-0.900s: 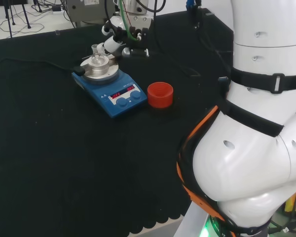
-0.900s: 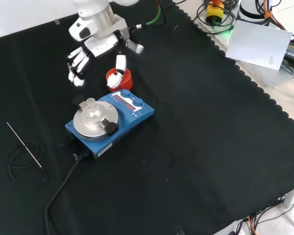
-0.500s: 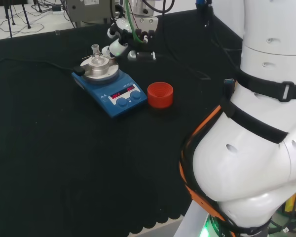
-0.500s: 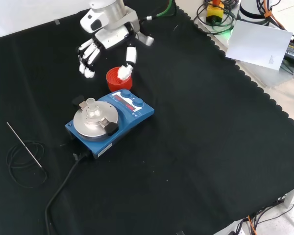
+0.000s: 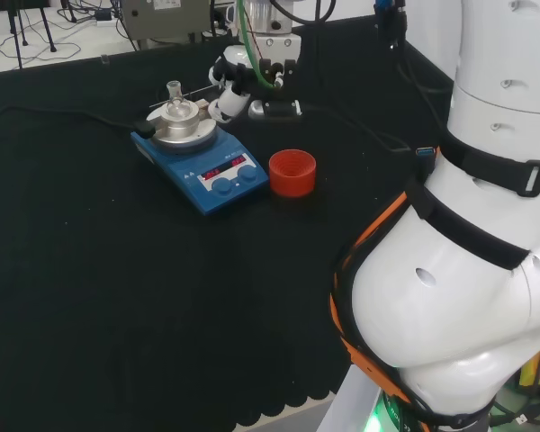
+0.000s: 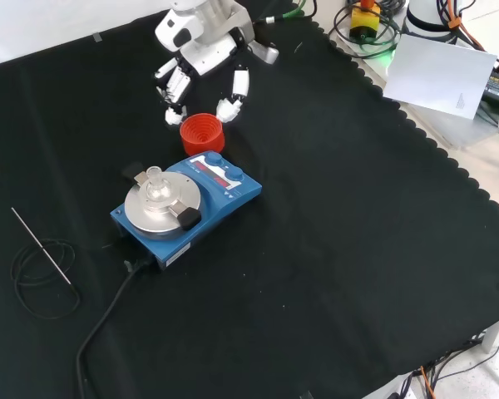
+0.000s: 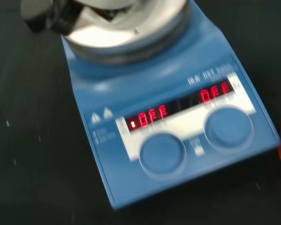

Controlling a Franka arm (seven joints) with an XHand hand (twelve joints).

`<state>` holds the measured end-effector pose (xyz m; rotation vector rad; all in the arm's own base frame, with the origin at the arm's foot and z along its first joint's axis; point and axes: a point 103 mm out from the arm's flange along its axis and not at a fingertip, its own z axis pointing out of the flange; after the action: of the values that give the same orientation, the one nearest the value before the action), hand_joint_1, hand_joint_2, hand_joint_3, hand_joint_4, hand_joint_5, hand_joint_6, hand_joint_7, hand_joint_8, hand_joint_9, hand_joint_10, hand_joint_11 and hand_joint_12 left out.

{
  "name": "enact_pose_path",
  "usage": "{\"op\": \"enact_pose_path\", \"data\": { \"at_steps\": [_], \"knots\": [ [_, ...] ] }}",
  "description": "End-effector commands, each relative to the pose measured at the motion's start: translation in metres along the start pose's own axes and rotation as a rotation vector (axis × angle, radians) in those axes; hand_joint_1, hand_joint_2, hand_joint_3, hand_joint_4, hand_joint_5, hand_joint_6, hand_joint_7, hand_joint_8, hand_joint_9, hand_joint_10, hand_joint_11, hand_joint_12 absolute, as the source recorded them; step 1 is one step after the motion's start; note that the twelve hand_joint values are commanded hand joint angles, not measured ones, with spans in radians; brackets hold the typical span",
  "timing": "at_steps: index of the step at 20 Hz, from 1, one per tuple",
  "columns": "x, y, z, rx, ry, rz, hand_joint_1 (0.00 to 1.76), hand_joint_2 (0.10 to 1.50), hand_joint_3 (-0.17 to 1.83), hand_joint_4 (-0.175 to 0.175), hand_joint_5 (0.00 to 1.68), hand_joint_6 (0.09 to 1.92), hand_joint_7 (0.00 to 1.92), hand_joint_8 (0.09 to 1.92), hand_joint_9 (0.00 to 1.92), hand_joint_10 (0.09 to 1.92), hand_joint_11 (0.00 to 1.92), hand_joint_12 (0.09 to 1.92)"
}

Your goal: Turn on the heater.

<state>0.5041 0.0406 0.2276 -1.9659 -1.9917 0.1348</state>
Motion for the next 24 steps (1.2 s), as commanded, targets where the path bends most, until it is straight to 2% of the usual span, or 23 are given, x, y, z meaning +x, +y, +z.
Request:
{"op": "enact_pose_path", "data": {
  "at_steps": [1, 6, 8, 10, 13, 17, 20, 24],
  "knots": [
    [-0.011, -0.024, 0.013, 0.178, -0.037, 0.054, 1.01, 0.69, 0.74, -0.018, 0.37, 0.17, 0.79, 0.79, 0.72, 0.71, 0.14, 1.37],
    [-0.011, -0.029, 0.021, 0.334, -0.083, 0.073, 1.01, 0.70, 0.76, -0.024, 0.36, 0.15, 0.99, 0.88, 0.97, 0.73, 0.42, 1.32],
    [-0.009, -0.030, 0.024, 0.362, -0.097, 0.075, 1.01, 0.71, 0.76, -0.027, 0.33, 0.12, 1.03, 0.91, 1.04, 0.76, 0.58, 1.29],
    [-0.007, -0.031, 0.027, 0.384, -0.110, 0.077, 1.02, 0.72, 0.76, -0.035, 0.32, 0.10, 1.05, 0.93, 1.12, 0.79, 0.83, 1.21],
    [-0.005, -0.031, 0.035, 0.404, -0.121, 0.079, 1.04, 0.73, 0.74, -0.057, 0.36, 0.10, 1.19, 0.96, 1.33, 0.86, 1.20, 1.14],
    [-0.001, -0.030, 0.045, 0.452, -0.139, 0.081, 1.07, 0.74, 0.72, -0.080, 0.42, 0.14, 1.49, 1.08, 1.61, 1.10, 1.56, 1.36],
    [0.005, -0.031, 0.049, 0.472, -0.156, 0.073, 1.09, 0.75, 0.72, -0.082, 0.44, 0.16, 1.57, 1.20, 1.71, 1.26, 1.66, 1.50],
    [0.011, -0.033, 0.051, 0.485, -0.179, 0.066, 1.18, 0.77, 0.73, -0.079, 0.43, 0.23, 1.61, 1.31, 1.75, 1.38, 1.70, 1.59]
  ]
}}
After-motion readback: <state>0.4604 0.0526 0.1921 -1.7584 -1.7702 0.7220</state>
